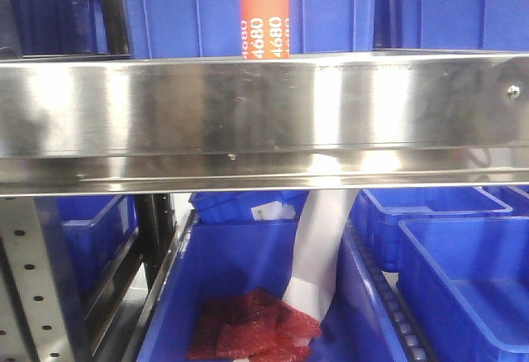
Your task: Grab orange capacitor from left shelf to right conveyor
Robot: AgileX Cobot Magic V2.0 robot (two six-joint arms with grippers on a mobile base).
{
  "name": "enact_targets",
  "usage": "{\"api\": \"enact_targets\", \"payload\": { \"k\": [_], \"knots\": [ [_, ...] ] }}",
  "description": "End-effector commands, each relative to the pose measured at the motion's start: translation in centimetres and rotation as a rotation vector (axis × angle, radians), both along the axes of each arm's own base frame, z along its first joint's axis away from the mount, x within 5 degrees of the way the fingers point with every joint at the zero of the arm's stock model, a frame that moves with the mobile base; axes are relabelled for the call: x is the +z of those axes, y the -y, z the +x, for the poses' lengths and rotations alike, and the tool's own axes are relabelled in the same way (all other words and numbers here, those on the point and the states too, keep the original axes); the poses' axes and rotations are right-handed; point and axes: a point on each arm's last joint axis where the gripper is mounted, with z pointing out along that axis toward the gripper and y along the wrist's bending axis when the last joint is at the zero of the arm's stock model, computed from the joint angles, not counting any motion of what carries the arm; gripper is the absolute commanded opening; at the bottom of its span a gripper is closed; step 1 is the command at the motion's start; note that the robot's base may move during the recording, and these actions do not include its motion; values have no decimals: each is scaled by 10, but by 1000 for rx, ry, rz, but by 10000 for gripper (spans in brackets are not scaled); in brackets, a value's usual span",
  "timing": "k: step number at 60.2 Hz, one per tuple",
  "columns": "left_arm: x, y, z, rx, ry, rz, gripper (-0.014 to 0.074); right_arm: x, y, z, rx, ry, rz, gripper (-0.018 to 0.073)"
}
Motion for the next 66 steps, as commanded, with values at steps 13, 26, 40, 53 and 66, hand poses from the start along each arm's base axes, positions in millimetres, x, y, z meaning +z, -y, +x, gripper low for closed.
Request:
{"api": "enact_targets", "payload": {
  "k": [13, 26, 40, 53, 66],
  "knots": [
    [10, 0, -2, -4, 98, -10, -105, 37, 0, -12, 38, 327, 147, 48],
    [10, 0, -2, -4, 98, -10, -105, 122, -1, -33, 51, 449, 92, 48],
    [10, 0, -2, -4, 98, -10, -105, 206, -2, -21, 50, 446, 42, 48],
    [10, 0, -2, -4, 98, -10, -105, 233, -25, 60, 215, 40, 84, 48],
    [10, 0, -2, -4, 98, -10, -105, 219, -99, 129, 462, -180, -86, 51]
  ]
}}
